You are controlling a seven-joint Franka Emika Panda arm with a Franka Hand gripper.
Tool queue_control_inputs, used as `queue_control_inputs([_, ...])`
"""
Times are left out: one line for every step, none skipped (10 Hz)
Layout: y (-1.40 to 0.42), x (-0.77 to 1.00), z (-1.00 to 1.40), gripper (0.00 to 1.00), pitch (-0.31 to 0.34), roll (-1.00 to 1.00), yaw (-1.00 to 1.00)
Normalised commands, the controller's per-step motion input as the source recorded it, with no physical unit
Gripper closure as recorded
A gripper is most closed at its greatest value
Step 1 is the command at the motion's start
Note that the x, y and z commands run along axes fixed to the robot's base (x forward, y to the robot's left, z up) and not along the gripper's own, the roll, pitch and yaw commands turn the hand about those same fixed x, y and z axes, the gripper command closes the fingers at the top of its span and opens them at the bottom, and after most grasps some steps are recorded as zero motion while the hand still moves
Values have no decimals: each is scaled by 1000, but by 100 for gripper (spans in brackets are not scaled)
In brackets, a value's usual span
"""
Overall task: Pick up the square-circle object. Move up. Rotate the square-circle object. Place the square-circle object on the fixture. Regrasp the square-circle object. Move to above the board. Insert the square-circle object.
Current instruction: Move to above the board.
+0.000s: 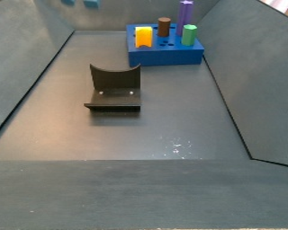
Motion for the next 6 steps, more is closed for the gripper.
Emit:
queue_control_inputs([-16,18,341,100,214,-49,89])
queue_control_inputs([-21,21,239,100,214,-49,102])
queue_control_inputs([-1000,-587,-24,100,122,-572,1000])
queue_control_inputs([-1000,-580,-25,100,111,-563,1000])
queue_control_inputs([-1000,-571,-21,100,82,-548,1000])
queue_control_inputs([-1000,-559,-29,100,45,-540,1000])
